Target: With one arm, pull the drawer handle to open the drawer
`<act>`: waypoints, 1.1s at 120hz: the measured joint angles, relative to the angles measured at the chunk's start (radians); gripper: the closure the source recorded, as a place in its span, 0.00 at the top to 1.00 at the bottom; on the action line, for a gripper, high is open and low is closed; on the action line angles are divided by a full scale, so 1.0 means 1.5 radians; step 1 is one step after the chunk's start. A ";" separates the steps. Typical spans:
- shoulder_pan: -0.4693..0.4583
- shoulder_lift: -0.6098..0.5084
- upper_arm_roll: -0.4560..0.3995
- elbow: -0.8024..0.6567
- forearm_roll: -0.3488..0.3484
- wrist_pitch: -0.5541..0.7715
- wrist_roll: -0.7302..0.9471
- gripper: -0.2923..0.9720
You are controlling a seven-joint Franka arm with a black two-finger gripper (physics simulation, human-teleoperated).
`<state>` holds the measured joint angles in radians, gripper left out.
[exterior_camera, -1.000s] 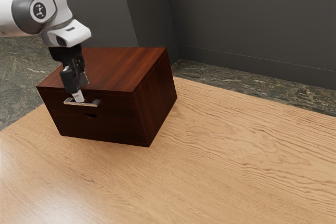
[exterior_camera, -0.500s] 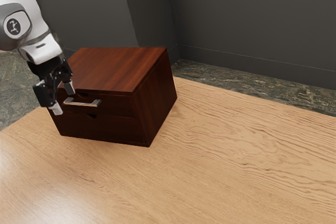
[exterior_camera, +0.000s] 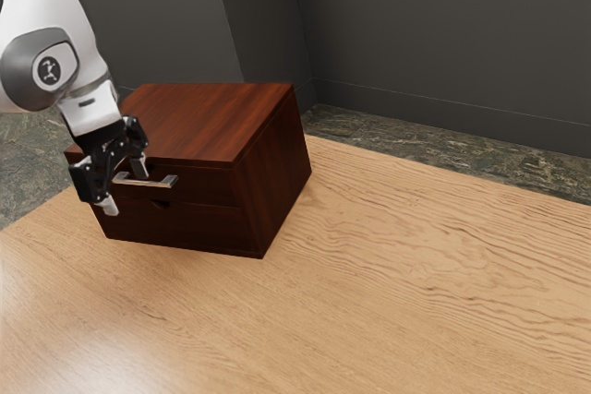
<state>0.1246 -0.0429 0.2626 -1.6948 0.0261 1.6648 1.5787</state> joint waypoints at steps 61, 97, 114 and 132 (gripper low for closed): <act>0.026 -0.012 0.001 -0.040 -0.001 0.078 0.045 0.77; 0.031 -0.010 0.001 -0.052 -0.006 0.112 0.054 0.70; 0.033 -0.009 0.001 -0.058 -0.007 0.131 0.057 0.67; 0.038 -0.009 0.001 -0.062 -0.007 0.147 0.059 0.66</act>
<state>0.1810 -0.0563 0.2638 -1.7883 0.0156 1.8856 1.6665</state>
